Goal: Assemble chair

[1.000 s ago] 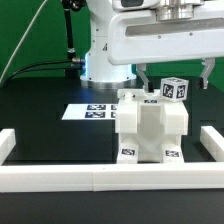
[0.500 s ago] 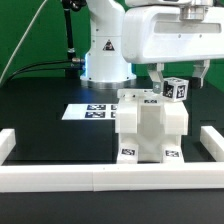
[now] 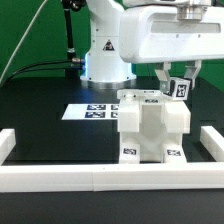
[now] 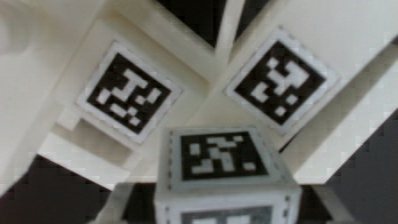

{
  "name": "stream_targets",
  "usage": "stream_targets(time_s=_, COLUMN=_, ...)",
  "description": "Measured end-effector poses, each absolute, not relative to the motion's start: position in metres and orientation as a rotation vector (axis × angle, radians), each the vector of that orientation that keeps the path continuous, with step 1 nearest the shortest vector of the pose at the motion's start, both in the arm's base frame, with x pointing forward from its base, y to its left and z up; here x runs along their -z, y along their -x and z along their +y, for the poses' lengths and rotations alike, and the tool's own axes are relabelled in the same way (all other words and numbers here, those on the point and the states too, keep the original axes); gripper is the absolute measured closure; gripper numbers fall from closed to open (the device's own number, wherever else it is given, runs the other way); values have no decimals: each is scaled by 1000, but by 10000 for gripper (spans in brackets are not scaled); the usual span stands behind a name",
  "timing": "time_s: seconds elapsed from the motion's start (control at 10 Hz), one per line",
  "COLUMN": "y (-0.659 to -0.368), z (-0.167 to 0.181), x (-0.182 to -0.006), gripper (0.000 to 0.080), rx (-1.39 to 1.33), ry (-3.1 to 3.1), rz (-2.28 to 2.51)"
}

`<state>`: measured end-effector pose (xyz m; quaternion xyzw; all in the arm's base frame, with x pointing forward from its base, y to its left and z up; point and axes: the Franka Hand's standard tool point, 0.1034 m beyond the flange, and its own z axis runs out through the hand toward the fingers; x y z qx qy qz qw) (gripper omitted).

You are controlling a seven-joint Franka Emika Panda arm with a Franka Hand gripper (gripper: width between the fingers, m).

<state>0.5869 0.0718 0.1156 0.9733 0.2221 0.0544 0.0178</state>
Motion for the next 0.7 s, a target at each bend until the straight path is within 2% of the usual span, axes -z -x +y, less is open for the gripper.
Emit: stream_targets(time_s=0.7, y=-591, z=67, x=-114, gripper=517, rx=-202, ry=-3145, rz=-402)
